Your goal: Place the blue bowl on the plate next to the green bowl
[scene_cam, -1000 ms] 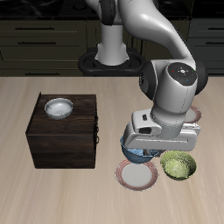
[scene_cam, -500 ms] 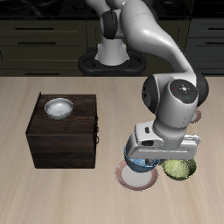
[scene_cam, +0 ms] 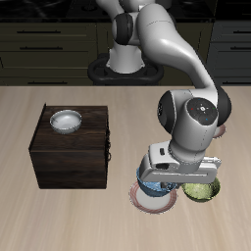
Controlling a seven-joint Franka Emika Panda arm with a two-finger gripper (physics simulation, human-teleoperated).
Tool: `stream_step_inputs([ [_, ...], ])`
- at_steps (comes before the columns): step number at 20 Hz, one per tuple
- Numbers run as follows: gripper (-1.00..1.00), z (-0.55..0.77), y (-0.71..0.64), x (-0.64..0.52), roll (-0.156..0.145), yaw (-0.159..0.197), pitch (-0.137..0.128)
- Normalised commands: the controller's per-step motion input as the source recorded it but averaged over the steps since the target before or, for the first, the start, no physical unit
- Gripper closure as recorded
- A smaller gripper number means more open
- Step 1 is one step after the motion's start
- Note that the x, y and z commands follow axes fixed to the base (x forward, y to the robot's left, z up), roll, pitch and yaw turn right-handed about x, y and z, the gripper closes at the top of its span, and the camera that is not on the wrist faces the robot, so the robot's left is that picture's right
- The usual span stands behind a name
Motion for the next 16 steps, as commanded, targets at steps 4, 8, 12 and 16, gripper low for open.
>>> stream_step_inputs([
  [4, -1.00, 0.08, -0.05, -0.08, 0.009, -0.023, -0.008],
  [8, -1.00, 0.11, 0.00, -0.07, 0.017, -0.003, -0.017],
  [12, -1.00, 0.15, 0.03, -0.07, 0.015, 0.004, -0.034],
  [16, -1.00, 0.32, 0.05, -0.21, 0.024, 0.003, -0.065],
])
